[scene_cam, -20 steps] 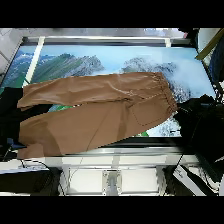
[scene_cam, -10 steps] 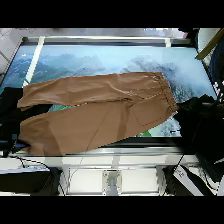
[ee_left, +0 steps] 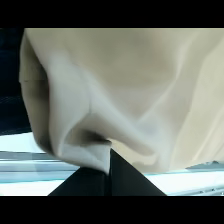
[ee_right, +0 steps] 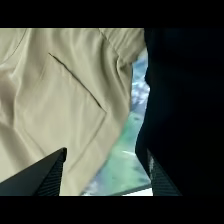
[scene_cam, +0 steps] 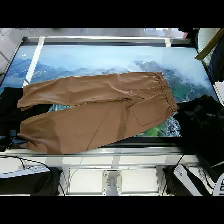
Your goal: Fold the clothes and pants, and hang the long-sleeved shirts on hangers.
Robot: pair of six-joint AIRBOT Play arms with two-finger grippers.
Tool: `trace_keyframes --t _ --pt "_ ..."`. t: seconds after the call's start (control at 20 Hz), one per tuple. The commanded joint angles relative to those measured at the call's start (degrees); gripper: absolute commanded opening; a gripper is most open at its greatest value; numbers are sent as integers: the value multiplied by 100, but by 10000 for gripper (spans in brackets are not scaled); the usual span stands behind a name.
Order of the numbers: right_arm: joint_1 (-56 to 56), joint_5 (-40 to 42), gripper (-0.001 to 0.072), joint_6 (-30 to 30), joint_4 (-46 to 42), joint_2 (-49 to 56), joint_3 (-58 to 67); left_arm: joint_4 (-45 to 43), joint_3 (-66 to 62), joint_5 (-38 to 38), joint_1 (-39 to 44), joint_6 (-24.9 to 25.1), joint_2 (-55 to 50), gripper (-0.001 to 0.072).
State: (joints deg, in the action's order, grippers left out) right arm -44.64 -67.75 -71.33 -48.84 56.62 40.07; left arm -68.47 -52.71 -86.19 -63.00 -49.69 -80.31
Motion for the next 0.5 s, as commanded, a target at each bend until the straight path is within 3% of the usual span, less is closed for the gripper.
trace_keyframes --t 0.0,0.15,0.45 --pt "330 885 571 164 813 599 -525 267 -7 7 11 -2 302 11" --pt "944 1679 543 199 1008 1047 -527 605 -13 46 11 0 457 12" --pt "1252 2470 542 181 1106 1440 -527 828 -13 90 11 -44 516 12"
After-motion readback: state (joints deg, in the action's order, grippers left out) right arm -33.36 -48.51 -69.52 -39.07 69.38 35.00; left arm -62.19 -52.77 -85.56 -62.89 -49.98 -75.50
